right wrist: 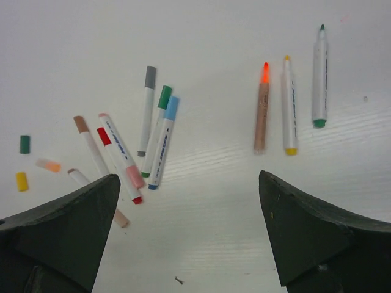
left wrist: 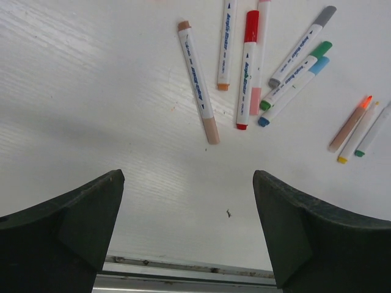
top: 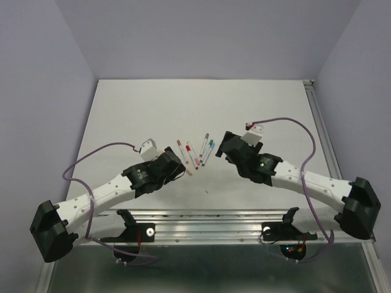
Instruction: Open the pen caps
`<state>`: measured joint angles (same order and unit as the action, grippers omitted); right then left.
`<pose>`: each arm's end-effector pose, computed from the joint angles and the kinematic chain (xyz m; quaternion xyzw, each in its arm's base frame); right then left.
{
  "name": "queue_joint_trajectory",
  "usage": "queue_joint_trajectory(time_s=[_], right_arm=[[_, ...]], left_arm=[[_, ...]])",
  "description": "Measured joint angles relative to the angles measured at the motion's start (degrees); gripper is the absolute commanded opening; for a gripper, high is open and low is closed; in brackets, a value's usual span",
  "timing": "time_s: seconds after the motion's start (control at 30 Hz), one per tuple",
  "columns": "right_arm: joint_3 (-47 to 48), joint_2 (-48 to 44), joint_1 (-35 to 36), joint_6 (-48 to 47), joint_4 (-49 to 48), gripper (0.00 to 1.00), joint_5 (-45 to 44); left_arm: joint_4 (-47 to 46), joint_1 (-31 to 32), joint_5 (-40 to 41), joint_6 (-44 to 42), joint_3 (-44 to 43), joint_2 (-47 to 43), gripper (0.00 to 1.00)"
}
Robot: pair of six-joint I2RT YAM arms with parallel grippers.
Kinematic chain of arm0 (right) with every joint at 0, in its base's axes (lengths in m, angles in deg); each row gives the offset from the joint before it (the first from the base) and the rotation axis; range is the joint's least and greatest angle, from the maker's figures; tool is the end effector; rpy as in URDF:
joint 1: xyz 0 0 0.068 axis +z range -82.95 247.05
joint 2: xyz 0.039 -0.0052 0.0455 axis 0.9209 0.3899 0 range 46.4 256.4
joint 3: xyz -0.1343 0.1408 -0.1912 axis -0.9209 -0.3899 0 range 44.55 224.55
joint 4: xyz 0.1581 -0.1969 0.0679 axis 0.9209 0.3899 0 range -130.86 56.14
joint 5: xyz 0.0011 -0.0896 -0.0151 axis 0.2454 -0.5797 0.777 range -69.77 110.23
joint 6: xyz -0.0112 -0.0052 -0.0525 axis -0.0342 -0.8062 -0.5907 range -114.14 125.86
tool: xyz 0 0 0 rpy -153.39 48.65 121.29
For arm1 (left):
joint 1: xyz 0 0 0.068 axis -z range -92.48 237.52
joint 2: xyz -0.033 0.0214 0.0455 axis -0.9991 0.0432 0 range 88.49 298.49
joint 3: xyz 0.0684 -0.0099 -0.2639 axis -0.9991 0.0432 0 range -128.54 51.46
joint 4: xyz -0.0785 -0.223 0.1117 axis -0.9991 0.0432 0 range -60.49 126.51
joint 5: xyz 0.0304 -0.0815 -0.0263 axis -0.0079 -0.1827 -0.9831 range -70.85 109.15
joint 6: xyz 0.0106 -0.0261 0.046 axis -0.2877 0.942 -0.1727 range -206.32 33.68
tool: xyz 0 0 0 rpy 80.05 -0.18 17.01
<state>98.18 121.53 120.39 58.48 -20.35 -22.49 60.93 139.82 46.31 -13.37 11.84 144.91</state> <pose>0.1845 0.2074 0.2677 0.1428 0.8518 0.1020 0.4937 0.1328 -0.1453 0.2413 -0.2452 0.8784 -0.2069 0.3542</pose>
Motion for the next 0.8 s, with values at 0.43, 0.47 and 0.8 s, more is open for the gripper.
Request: queue_joint_trajectory(time_s=[0.43, 0.47, 0.8], right_arm=[[-15.82, -31.15, 0.00, 7.13, 3.23, 1.00, -4.44], [-15.89, -31.41, 0.00, 7.28, 3.56, 1.00, -4.55], [-15.91, -31.56, 0.00, 8.81, 7.21, 1.00, -6.05]], left_arm=[[-2.71, -10.45, -3.58, -4.68, -9.86, 20.44, 0.87], [-2.71, -10.80, -3.61, -5.03, -10.99, 22.36, 0.86], [-0.98, -12.28, -3.54, -6.16, -16.83, 32.74, 0.83]])
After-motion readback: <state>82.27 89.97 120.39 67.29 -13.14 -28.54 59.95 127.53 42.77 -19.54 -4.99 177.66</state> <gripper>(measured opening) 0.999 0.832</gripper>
